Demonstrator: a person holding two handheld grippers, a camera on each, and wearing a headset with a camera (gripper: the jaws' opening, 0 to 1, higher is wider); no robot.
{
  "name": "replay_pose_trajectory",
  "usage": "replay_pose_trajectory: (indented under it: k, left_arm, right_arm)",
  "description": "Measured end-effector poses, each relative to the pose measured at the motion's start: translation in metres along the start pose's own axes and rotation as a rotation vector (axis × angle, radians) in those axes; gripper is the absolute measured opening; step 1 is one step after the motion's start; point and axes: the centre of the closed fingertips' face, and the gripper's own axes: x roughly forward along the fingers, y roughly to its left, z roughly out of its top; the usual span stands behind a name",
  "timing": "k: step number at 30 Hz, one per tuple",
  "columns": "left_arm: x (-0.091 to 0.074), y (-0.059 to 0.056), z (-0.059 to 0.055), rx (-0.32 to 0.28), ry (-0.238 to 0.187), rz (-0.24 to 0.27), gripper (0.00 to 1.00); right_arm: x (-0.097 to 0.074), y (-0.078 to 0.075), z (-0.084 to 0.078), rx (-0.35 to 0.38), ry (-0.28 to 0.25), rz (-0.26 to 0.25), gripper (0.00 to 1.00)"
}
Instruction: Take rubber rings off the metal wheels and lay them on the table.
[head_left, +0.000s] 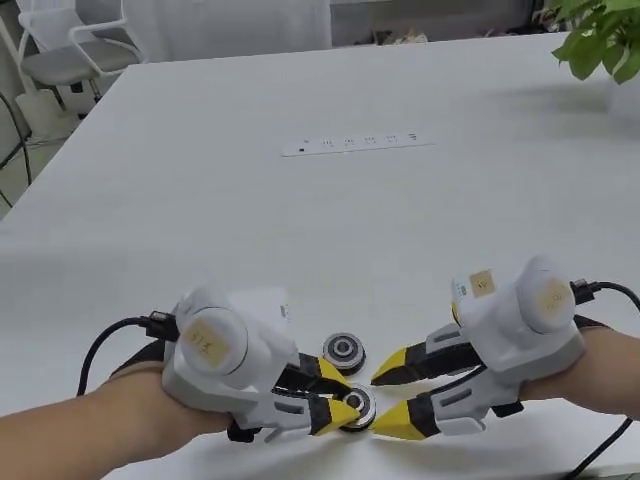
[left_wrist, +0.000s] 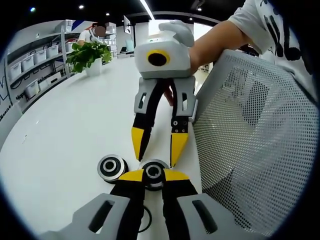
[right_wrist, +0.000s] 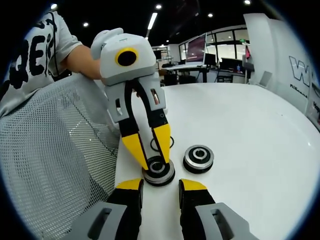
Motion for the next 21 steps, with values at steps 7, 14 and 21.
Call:
replay_pose_trajectory:
  k: [7, 14, 21]
  left_arm:
    - [0.0002, 0.0007, -0.0001, -0.004, -0.001, 0.004, 0.07]
    - [0.0006, 0.0008, -0.0002, -0.009, 0.0, 0.008, 0.07]
    - [0.001, 0.0007, -0.0004, -0.015, 0.0, 0.01, 0.07]
  right_arm:
    - [0.0069, 0.0059, -0.0014, -0.018, 0.01, 0.016, 0.26]
    - [0.0031, 0.0024, 0.0014, 0.007, -0.014, 0.001, 0.21]
    - [0.0016, 0.0033, -0.0008, -0.001, -0.015, -0.005, 0.19]
